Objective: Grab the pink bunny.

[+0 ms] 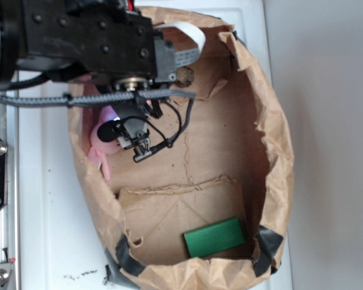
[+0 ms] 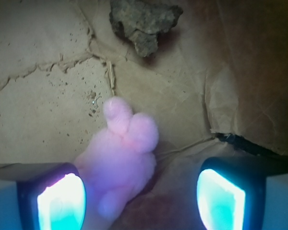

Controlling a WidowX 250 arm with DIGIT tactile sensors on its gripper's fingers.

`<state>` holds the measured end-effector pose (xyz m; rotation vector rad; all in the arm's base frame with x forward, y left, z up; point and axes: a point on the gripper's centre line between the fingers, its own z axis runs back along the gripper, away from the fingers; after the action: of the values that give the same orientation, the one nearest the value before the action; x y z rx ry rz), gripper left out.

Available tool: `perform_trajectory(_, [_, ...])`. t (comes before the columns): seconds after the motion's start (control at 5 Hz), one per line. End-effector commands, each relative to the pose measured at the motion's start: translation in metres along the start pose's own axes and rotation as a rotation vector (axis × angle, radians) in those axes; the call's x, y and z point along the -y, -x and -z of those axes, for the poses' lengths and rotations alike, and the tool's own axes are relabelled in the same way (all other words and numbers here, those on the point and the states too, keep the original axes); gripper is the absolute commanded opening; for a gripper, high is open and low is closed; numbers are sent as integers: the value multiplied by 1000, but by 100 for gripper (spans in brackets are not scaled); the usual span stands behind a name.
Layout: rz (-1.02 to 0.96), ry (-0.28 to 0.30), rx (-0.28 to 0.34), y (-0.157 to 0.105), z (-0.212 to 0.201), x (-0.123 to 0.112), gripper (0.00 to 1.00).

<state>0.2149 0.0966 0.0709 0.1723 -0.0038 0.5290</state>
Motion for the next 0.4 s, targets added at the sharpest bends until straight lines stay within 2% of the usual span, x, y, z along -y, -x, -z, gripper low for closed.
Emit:
perform_trajectory(0.0, [-67, 9, 47, -1, -7, -10, 100])
perform_trajectory(0.2, [-67, 2, 61, -1, 1, 0, 100])
